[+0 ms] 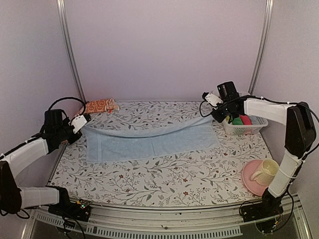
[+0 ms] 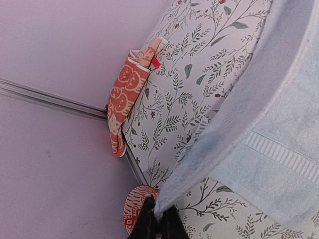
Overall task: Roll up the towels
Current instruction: Fold the towel at the center of the board, then smooth out the towel at the center of the board.
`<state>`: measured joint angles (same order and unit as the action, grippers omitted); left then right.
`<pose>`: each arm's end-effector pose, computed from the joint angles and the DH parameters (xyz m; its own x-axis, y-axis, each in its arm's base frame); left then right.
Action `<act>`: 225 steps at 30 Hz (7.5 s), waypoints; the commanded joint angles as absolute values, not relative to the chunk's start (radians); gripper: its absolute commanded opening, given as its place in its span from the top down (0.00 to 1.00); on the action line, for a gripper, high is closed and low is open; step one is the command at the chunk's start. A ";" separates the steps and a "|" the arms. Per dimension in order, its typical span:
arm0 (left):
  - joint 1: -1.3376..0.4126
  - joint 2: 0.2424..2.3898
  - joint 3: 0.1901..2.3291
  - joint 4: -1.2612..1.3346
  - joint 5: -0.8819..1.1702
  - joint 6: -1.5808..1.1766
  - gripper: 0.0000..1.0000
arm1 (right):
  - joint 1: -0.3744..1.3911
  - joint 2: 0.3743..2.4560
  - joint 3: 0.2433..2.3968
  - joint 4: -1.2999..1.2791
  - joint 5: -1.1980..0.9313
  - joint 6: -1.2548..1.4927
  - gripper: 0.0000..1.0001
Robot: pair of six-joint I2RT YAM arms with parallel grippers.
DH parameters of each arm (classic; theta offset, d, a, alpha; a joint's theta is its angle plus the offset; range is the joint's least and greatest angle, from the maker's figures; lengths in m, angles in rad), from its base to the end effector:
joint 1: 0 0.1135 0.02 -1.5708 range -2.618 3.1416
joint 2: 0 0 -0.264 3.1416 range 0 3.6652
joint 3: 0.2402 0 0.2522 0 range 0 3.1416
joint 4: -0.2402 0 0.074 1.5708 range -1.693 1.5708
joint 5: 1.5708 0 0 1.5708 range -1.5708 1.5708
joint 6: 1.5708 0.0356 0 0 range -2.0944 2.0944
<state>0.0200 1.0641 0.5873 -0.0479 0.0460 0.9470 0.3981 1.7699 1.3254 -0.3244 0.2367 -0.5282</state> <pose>0.2319 0.0030 0.2303 -0.2765 0.8054 -0.5242 0.4181 0.5920 0.6890 0.3694 0.1463 0.2456 -0.4420 -0.7174 -0.5386 -0.5143 0.6946 -0.5030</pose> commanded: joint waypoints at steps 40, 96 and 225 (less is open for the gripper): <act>0.043 0.839 0.420 -0.360 0.178 1.134 1.00 | 0.401 1.670 1.169 -0.511 0.133 -0.512 0.98; 0.077 0.853 0.412 -0.387 0.180 1.174 1.00 | 0.433 1.601 1.098 -0.532 0.162 -0.552 0.98; -0.319 1.642 0.861 0.143 -0.283 0.681 0.05 | 0.851 2.335 1.853 -0.296 0.371 -0.074 0.43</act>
